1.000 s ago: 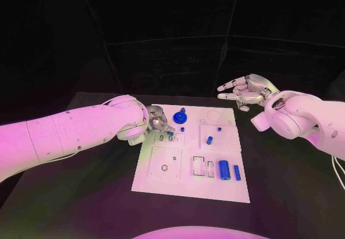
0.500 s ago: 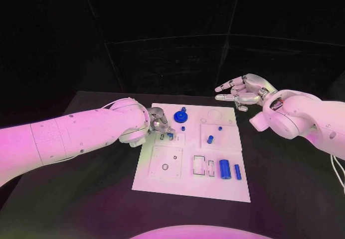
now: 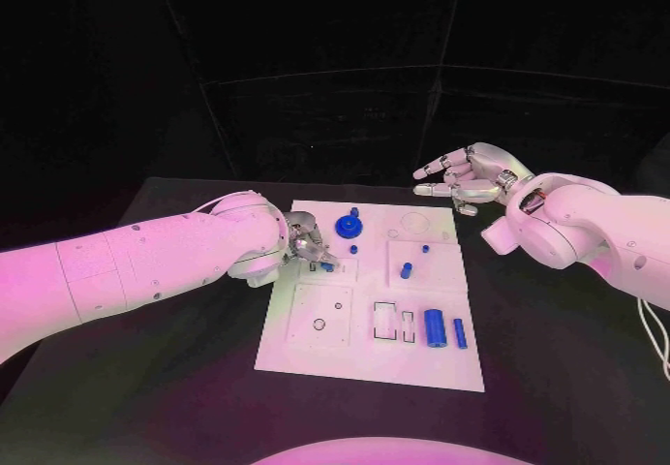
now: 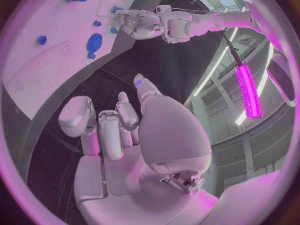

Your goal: Assemble the parts on the task board

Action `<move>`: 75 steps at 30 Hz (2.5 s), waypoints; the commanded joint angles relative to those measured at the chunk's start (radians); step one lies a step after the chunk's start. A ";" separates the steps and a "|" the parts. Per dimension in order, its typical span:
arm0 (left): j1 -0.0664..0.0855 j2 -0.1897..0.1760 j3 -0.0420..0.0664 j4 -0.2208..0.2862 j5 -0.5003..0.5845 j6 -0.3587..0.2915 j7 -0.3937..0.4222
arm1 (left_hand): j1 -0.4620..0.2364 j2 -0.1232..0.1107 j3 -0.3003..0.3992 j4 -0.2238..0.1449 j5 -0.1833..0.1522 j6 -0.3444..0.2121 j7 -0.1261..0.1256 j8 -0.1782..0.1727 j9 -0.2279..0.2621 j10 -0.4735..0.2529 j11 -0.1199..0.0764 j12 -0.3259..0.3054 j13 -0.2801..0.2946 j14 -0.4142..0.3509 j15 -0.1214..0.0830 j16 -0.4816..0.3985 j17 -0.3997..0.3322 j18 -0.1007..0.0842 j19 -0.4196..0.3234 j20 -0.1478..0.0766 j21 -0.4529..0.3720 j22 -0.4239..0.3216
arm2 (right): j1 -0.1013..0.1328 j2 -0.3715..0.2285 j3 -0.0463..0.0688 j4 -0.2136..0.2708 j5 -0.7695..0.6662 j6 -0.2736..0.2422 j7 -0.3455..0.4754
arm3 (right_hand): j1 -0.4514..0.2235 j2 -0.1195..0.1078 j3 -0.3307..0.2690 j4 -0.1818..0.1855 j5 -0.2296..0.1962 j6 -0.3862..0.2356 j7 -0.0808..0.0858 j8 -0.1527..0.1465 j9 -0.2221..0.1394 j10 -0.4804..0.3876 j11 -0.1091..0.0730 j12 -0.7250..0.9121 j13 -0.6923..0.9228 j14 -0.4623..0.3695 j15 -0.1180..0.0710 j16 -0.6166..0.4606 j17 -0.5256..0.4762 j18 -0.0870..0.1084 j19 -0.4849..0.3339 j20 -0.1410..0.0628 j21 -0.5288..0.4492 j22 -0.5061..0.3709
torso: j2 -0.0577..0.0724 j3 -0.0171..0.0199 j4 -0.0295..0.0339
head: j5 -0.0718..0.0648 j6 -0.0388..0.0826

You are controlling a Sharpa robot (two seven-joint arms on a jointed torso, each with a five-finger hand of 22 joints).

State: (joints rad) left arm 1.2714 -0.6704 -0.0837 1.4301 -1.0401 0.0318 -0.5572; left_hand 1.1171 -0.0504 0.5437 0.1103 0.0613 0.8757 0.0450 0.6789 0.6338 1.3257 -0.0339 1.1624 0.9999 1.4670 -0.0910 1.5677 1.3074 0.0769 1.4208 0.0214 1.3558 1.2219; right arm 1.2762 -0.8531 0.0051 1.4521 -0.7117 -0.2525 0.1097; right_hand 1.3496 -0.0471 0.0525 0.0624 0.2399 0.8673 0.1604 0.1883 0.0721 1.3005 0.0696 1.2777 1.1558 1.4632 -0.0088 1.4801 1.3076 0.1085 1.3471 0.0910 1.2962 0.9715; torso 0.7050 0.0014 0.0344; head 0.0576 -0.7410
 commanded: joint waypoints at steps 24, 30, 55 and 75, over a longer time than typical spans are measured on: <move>0.001 0.012 0.000 -0.021 -0.014 0.054 -0.006 | 0.005 0.003 0.156 -0.148 0.002 -0.002 -0.005 0.004 0.002 0.007 0.001 0.003 -0.001 0.104 0.002 0.003 0.263 -0.002 0.003 0.002 0.000 -0.002 | 0.002 0.003 0.001 0.004 -0.008 0.008 0.008 | 0.002 0.008 -0.006 0.002 0.005 -0.009 -0.001 0.004 -0.002 -0.001 0.001 -0.001 0.000 0.062 -0.001 -0.003 0.049 0.001 -0.008 0.002 -0.006 0.000 | -0.001 0.0008 -0.0001 | 0.001 -0.006; 0.001 0.019 -0.001 -0.024 -0.014 0.069 -0.010 | 0.004 0.001 0.156 -0.149 0.002 -0.002 -0.004 0.004 0.002 0.007 0.001 0.003 0.000 0.104 0.002 0.003 0.263 -0.002 0.004 0.002 0.000 -0.001 | 0.002 0.004 0.001 0.005 -0.008 0.010 0.007 | 0.002 0.009 -0.006 0.002 0.006 -0.009 -0.001 0.005 -0.002 0.000 0.001 0.000 0.001 0.062 -0.001 -0.003 0.050 0.001 -0.008 0.002 -0.006 0.000 | 0.000 0.0005 0.0002 | 0.000 -0.008; 0.002 0.045 -0.004 -0.047 -0.014 0.099 -0.021 | -0.084 -0.026 0.104 -0.106 -0.001 0.023 -0.014 0.012 0.008 0.017 -0.005 0.010 0.004 0.104 -0.001 0.003 0.263 -0.004 0.009 -0.001 0.005 0.010 | 0.002 0.007 0.001 0.005 -0.008 0.018 0.004 | 0.002 0.009 -0.006 0.002 0.006 -0.009 -0.001 0.005 -0.002 0.000 0.001 0.000 0.001 0.062 -0.001 -0.003 0.050 0.001 -0.008 0.002 -0.006 0.000 | 0.000 0.0001 0.0005 | -0.006 -0.014; 0.008 0.068 -0.004 -0.078 -0.014 0.082 -0.024 | -0.148 -0.037 0.040 -0.068 -0.001 0.052 -0.024 0.020 0.012 0.027 -0.013 0.023 0.016 0.104 -0.008 0.003 0.263 -0.006 0.015 -0.008 0.011 0.023 | 0.002 0.009 0.001 0.007 -0.008 0.020 0.002 | 0.002 0.009 -0.006 0.002 0.006 -0.009 -0.001 0.005 -0.002 0.000 0.001 0.000 0.001 0.062 -0.001 -0.003 0.050 0.001 -0.008 0.002 -0.006 0.000 | 0.000 -0.0002 0.0006 | -0.006 -0.017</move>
State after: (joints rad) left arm 1.2786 -0.6040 -0.0865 1.3532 -1.0497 0.1060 -0.5738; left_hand 0.9759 -0.0871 0.5878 0.0438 0.0627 0.9210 0.0212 0.6940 0.6438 1.3456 -0.0467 1.1805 1.0158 1.4669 -0.0909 1.5677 1.3074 0.0769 1.4281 0.0143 1.3599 1.2433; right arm 1.2762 -0.8452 0.0051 1.4567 -0.7188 -0.2408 0.1081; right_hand 1.3497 -0.0471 0.0525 0.0624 0.2399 0.8673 0.1604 0.1898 0.0713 1.3005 0.0696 1.2777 1.1562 1.4632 -0.0089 1.4802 1.3073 0.1085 1.3471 0.0910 1.2962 0.9718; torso 0.7049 0.0011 0.0351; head 0.0507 -0.7580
